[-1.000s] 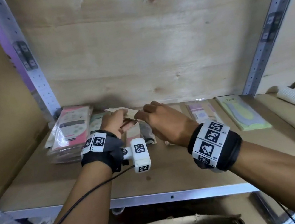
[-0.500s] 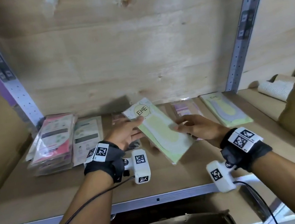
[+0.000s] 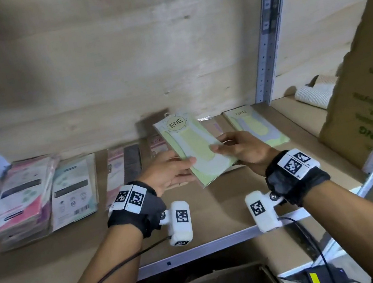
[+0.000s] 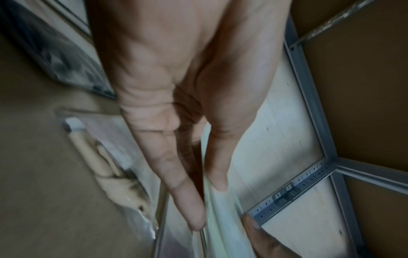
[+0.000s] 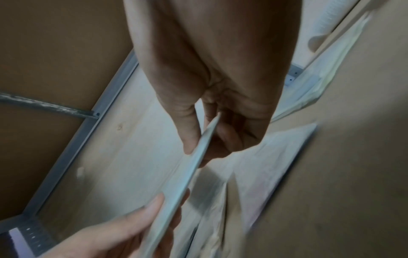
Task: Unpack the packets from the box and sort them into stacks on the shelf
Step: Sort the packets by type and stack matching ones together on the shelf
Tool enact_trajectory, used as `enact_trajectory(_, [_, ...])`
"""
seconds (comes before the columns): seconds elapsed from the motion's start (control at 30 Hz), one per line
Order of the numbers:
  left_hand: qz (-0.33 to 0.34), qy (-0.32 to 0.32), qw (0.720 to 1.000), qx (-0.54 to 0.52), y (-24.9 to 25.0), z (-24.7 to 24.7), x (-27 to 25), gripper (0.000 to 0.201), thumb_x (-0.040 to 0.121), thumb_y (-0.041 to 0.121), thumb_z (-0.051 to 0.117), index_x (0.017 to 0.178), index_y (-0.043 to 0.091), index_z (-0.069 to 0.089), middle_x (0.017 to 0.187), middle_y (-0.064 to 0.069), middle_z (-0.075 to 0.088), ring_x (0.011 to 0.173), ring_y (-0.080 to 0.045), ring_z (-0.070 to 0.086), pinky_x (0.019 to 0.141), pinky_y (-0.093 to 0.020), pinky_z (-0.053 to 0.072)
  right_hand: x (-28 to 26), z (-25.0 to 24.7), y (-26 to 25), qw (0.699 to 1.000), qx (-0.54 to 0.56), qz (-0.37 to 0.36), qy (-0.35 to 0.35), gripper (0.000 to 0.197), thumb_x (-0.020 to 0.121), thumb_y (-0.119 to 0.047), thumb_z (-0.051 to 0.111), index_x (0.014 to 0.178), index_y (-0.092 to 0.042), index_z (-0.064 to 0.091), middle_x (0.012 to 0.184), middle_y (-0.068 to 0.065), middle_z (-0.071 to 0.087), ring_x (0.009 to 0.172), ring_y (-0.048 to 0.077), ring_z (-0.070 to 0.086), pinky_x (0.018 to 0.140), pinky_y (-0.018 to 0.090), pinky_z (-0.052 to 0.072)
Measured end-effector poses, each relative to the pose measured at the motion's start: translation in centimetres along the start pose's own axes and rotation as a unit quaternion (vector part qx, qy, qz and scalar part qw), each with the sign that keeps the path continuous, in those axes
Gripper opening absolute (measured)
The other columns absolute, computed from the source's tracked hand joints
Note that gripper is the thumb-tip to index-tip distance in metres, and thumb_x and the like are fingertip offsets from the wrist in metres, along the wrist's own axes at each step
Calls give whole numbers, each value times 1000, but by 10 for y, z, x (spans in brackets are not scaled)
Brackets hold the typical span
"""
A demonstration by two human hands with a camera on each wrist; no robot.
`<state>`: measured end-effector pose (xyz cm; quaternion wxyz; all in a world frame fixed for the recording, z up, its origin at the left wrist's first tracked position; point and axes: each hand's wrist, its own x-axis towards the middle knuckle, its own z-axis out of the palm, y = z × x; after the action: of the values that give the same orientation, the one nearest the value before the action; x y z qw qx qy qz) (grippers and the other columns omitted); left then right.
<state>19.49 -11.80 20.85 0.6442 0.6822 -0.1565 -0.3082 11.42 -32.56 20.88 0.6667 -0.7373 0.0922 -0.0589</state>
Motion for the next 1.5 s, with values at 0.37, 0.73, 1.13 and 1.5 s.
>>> enact_trajectory(0.37, [-6,69,996,63,27,99,79,31,89,-3,70,116,-14,60,119,-25,68,82,-26,69,64,-25,61,22,-101,9,985,-96,57,128,44,82,0,67,125,-8,64,83,-1,66,70,12,58,57,24,44])
enact_trajectory(0.73, [-76,87,990,77,26,157,150,21,80,-12,75,86,-1,58,116,-29,68,93,-34,71,81,-39,60,32,-147,29,922,-266,99,264,30,79,-16,75,108,-12,70,109,9,68,99,24,60,86,27,47])
enact_trajectory(1.13, [-2,136,955,265,23,165,156,48,74,1,82,116,-12,63,111,-25,70,96,-34,73,80,-43,63,32,-143,27,902,-322,163,238,35,86,-12,67,118,0,63,122,19,62,112,33,59,89,32,49])
enact_trajectory(1.5, [6,129,954,272,23,155,155,40,77,9,81,111,-8,66,106,-23,72,93,-33,74,78,-44,64,29,-138,23,887,-359,165,238,41,82,-24,70,120,-8,63,126,14,57,118,33,52,99,40,48])
